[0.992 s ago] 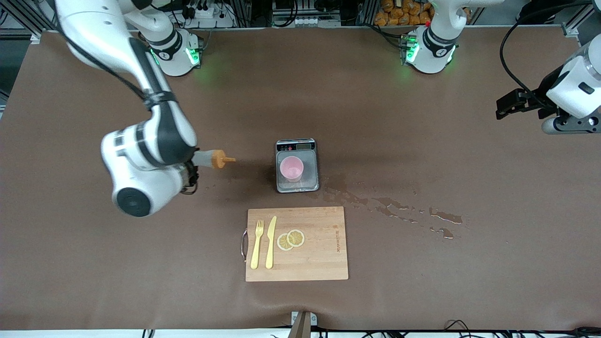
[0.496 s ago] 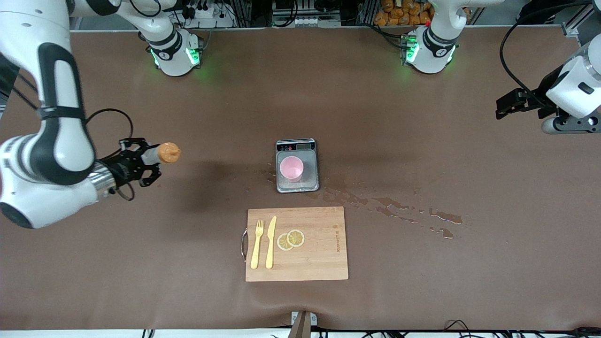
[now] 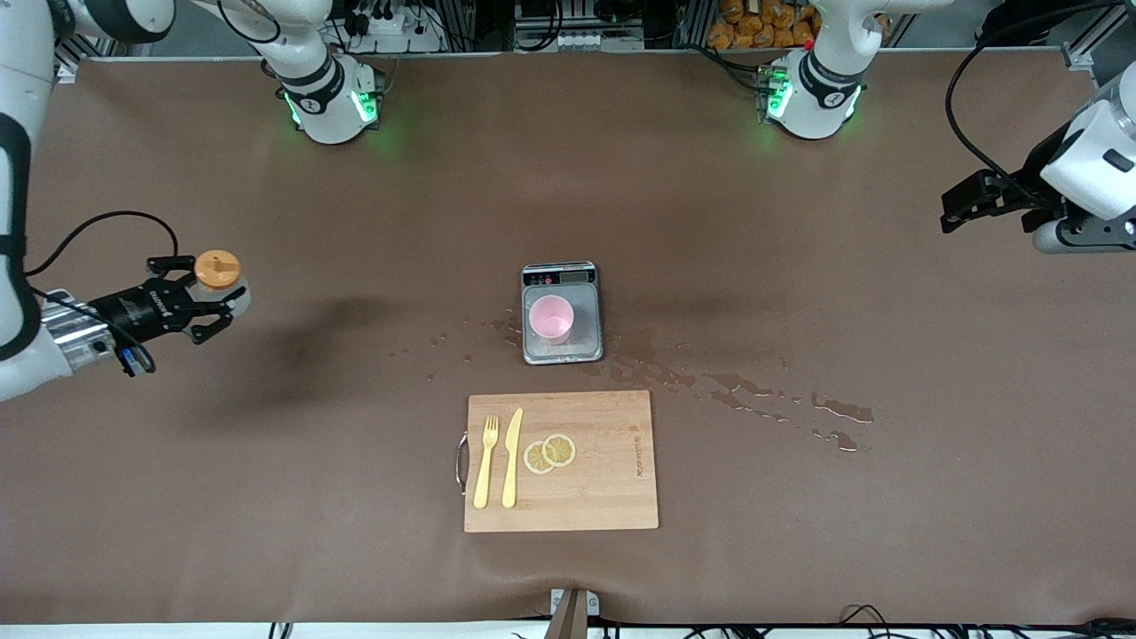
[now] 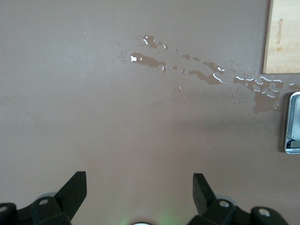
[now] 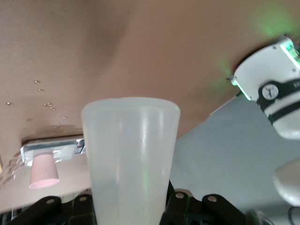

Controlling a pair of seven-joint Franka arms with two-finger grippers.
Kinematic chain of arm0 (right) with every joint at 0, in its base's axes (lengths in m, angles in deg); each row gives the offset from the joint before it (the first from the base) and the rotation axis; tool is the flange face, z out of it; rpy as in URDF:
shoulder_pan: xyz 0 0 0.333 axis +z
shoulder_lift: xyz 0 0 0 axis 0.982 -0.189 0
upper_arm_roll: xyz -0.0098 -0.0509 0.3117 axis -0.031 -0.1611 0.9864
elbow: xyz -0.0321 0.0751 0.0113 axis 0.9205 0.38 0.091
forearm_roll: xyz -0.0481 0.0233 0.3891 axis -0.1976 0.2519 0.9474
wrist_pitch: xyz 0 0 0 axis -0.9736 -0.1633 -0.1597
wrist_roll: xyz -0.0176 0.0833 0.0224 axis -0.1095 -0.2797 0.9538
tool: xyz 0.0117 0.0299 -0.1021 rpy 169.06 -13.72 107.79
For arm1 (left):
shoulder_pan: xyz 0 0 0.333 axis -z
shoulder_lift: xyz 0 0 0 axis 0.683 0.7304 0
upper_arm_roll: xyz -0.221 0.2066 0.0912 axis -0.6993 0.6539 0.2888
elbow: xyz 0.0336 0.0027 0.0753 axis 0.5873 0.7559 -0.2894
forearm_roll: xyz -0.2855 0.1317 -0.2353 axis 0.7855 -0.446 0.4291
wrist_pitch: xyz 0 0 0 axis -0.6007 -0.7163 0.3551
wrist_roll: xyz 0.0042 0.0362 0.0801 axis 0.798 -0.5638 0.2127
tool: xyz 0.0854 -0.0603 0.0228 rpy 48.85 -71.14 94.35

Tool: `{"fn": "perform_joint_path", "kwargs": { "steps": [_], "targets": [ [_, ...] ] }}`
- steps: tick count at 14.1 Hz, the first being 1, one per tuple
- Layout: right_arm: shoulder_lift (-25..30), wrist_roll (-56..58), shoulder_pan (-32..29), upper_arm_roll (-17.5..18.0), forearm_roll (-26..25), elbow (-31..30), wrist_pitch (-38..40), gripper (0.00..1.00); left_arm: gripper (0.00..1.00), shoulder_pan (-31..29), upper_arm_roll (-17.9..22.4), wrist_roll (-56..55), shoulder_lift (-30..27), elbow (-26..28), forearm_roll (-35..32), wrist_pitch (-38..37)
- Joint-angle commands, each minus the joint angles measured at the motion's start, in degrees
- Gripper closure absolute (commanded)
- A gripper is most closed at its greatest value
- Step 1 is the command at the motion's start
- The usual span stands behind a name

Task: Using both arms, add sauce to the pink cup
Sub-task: 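Carry the bottle back and stand it upright with the right gripper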

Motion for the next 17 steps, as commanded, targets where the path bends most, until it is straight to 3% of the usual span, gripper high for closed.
{"fn": "perform_joint_path", "kwargs": {
  "steps": [1,3,4,9,15,17],
  "targets": [
    [-4.9,12.4,-7.0,1.1,2.9,0.5,1.4,0.74,0.0,0.3,0.1,-0.4,-0.9,0.1,1.3,2.4],
    [-7.7,17.0,-9.1,1.1,3.1,0.5,1.3,0.73,0.0,0.0,0.1,-0.4,-0.9,0.1,1.6,3.5],
    [-9.8,19.2,-10.5,1.1,3.3,0.5,1.3,0.67,0.0,0.0,0.2,-0.4,-0.8,-0.1,1.6,4.1],
    [-16.7,26.3,-12.2,1.1,4.6,0.5,1.0,0.7,0.0,0.0,0.2,-0.6,-0.6,-0.2,0.8,4.3],
    [-17.8,27.2,-11.5,1.0,4.5,-0.2,-1.6,0.67,0.0,-0.3,0.5,-0.6,-0.1,-0.1,1.2,4.6],
    [-18.1,27.3,-11.5,1.0,4.3,-0.2,-2.4,0.59,0.0,-0.2,0.5,-0.6,-0.1,-0.1,1.2,4.6]
  ]
}}
